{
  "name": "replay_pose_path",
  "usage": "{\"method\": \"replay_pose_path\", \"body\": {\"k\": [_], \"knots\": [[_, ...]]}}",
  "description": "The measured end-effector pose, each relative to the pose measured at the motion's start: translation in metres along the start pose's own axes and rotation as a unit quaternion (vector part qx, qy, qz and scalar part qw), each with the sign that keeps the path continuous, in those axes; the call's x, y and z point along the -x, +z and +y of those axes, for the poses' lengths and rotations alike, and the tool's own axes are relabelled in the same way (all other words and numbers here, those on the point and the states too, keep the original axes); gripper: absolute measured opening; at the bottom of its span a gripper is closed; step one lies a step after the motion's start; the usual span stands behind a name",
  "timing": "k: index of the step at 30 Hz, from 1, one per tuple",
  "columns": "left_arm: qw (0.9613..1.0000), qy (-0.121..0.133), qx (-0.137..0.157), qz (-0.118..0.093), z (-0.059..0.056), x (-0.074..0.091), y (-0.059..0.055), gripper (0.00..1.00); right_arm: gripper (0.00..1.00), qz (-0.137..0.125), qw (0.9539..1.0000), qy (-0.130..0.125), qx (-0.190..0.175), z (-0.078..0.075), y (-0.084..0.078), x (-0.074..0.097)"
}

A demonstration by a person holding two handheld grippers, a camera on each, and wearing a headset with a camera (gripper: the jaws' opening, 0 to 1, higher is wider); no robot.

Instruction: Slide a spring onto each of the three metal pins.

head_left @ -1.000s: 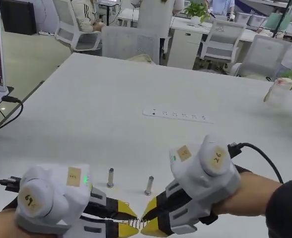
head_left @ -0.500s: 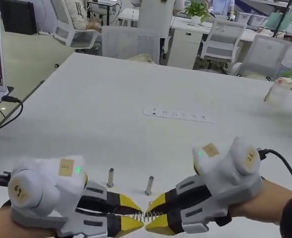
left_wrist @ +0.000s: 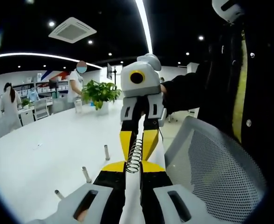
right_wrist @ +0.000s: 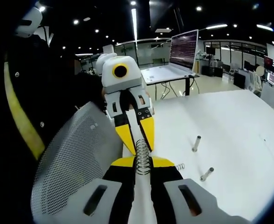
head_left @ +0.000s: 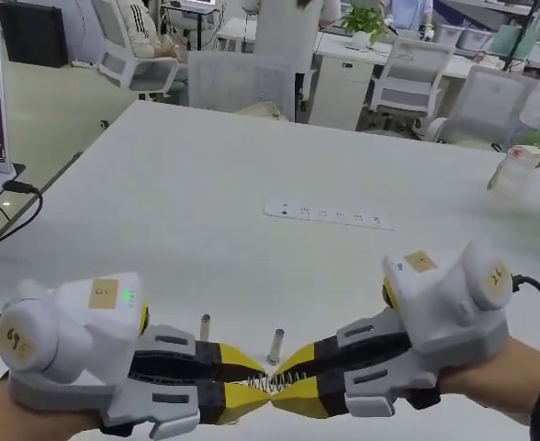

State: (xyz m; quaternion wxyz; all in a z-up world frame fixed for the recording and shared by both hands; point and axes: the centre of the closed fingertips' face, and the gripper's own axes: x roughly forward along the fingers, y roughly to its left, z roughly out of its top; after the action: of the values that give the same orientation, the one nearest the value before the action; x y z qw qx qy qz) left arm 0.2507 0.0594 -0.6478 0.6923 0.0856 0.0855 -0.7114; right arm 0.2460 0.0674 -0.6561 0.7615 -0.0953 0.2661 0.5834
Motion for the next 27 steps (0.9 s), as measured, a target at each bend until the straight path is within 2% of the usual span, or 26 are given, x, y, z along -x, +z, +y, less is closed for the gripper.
{"method": "replay_pose_path", "body": {"k": [9,11,20,23,27], "knots": [[0.9997,0.004,0.013,-0.019,0.002,0.001,0.007,0.03,0.08,-0.013,0.9997,0.001,-0.02,-0.001,0.009,0.006],[0.9995,0.003,0.017,-0.025,0.002,0.002,0.009,0.03,0.09,-0.023,0.9992,0.003,-0.032,-0.002,0.011,0.008],[0.9983,0.007,0.034,-0.046,0.005,0.005,0.017,0.02,0.1,-0.05,0.9977,0.003,-0.045,-0.004,0.019,0.012],[0.9982,0.007,0.035,-0.048,0.004,0.005,0.018,0.02,0.13,-0.072,0.9956,0.012,-0.059,-0.001,0.026,0.013],[0.9983,0.006,0.034,-0.047,0.003,0.004,0.018,0.02,0.11,-0.068,0.9959,0.009,-0.058,-0.003,0.025,0.012]]}}
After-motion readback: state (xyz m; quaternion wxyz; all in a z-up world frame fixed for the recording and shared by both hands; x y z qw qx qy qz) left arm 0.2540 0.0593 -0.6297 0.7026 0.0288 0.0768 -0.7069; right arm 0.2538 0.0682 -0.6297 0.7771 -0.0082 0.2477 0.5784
